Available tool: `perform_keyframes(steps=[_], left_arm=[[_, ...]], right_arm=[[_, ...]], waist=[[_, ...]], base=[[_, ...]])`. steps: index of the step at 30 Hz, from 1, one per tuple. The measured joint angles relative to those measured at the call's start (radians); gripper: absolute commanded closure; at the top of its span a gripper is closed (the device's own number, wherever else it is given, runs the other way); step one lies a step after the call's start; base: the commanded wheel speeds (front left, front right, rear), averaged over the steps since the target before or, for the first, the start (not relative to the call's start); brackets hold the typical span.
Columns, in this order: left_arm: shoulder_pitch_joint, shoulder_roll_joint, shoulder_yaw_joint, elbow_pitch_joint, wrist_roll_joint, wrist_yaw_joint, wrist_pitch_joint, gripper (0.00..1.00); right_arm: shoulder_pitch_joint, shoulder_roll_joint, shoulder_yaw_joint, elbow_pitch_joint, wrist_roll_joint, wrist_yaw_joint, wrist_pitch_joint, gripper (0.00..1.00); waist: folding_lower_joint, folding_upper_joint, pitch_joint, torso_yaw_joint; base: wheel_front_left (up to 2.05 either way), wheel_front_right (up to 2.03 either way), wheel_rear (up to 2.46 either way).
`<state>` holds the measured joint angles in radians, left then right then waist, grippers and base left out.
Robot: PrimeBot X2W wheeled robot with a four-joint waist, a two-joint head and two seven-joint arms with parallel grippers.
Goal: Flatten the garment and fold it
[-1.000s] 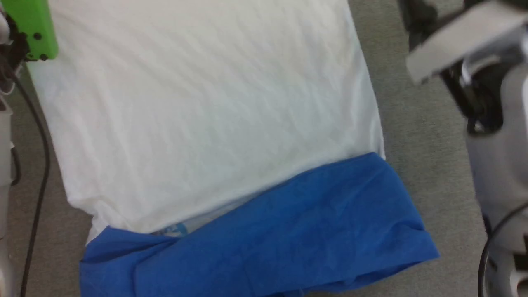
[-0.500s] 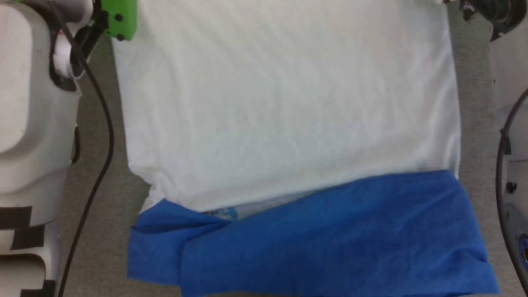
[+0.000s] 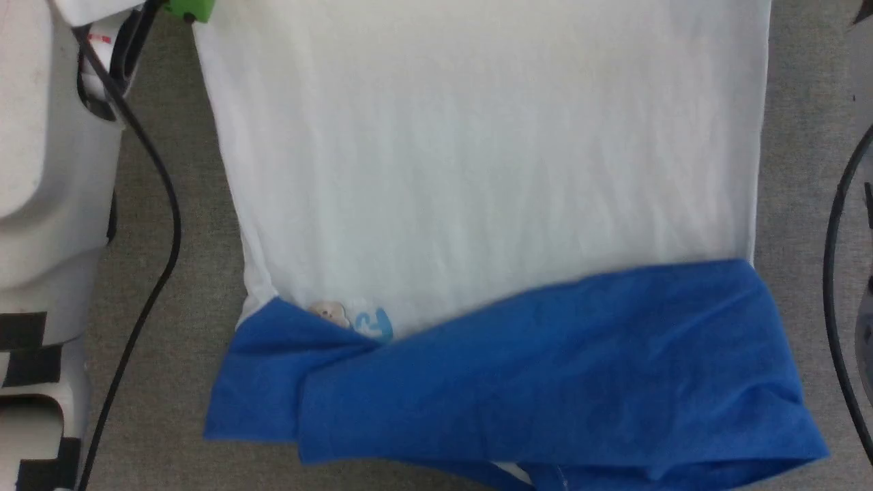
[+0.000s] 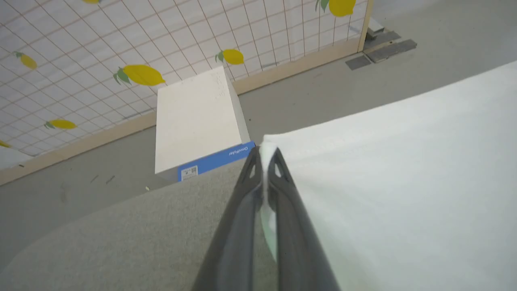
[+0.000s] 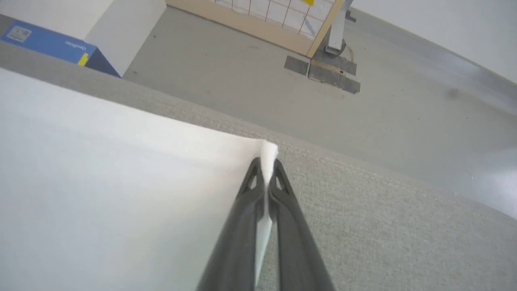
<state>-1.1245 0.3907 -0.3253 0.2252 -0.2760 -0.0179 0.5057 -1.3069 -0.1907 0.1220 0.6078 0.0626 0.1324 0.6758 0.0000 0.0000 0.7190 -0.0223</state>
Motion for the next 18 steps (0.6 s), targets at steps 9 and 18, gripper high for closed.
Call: perform_keyframes(steps=[9,18], left_arm=[[-0.029,0.020,0.008,0.080,0.071,0.032,-0.284,1.00],[0.119,0.034,0.028,0.090,0.038,0.036,-0.439,1.00]], right_arm=[[0.033,0.041,-0.063,-0.016,0.004,0.000,-0.329,1.00],[0.199,-0.011,0.048,-0.077,0.112,0.000,-0.481,1.00]], waist=[[0.0000,0.0000,-0.060,-0.041],[0.0000,0.0000,-0.184,-0.059]], base=[[0.00,0.00,0.00],[0.00,0.00,0.00]])
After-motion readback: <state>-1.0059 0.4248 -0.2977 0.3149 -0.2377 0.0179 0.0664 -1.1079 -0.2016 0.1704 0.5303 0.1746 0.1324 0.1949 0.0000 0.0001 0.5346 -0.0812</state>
